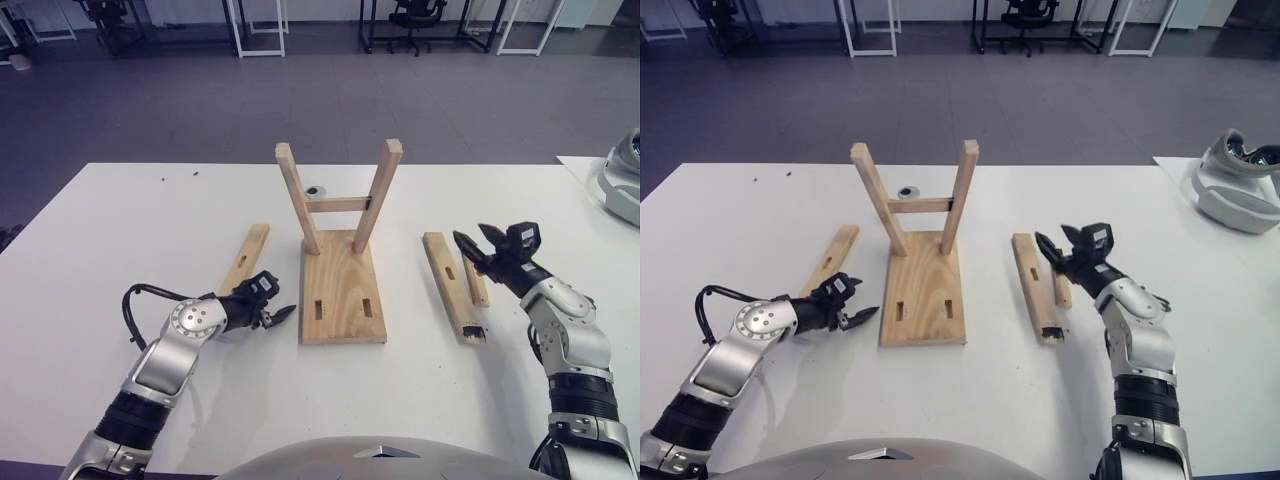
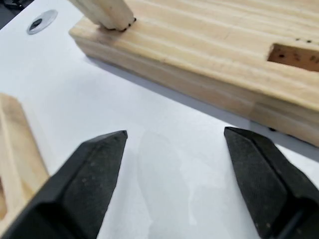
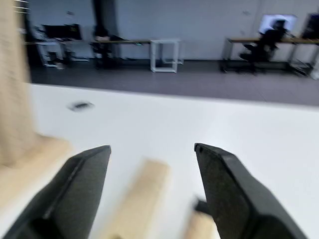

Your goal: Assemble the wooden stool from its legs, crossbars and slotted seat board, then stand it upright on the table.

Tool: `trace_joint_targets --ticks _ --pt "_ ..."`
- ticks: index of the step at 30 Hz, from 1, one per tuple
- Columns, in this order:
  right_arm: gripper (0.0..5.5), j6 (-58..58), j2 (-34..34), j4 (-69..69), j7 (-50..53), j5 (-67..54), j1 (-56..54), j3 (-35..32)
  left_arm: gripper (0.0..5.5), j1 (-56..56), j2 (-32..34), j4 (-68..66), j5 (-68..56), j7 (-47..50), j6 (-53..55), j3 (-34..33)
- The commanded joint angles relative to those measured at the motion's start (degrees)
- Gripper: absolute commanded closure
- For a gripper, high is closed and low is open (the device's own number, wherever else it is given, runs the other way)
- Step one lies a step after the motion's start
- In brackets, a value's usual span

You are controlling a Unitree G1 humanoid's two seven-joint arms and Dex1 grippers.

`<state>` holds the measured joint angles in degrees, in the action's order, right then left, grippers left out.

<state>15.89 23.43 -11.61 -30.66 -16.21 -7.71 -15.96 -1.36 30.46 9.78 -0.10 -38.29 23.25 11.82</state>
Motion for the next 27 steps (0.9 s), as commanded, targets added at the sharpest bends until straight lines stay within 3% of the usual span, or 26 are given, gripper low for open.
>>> trace_joint_targets --ticks 1,4,10,18,23,27 --pt "2.36 4.4 -1.5 -2.91 4.04 1.12 0.92 1.16 1.9 -0.04 -4.51 1.24 -4.41 4.18 -1.55 -5.71" --pt "2.36 7.19 -3.03 -1.67 7.48 1.71 2.94 1.97 1.9 0.79 -6.33 1.5 -5.64 7.12 -1.83 -8.72" --pt "2.36 12.82 -4.0 5.14 11.76 1.91 7.77 3.45 1.9 2.49 -6.65 3.72 -5.61 8.47 -1.32 -8.38" --pt "3.91 17.7 -1.15 5.93 11.73 4.29 8.7 7.08 1.9 -2.28 -12.48 15.16 -12.84 11.7 3.26 -10.03" --pt "4.18 -0.1 2.59 8.58 10.46 9.15 2.28 8.06 1.9 -11.0 -21.57 20.41 -31.25 15.64 11.98 -15.41" --pt "4.19 -9.81 0.68 29.86 4.61 9.22 -6.57 16.54 1.9 -23.8 -27.72 17.18 -50.44 22.32 17.13 -22.34"
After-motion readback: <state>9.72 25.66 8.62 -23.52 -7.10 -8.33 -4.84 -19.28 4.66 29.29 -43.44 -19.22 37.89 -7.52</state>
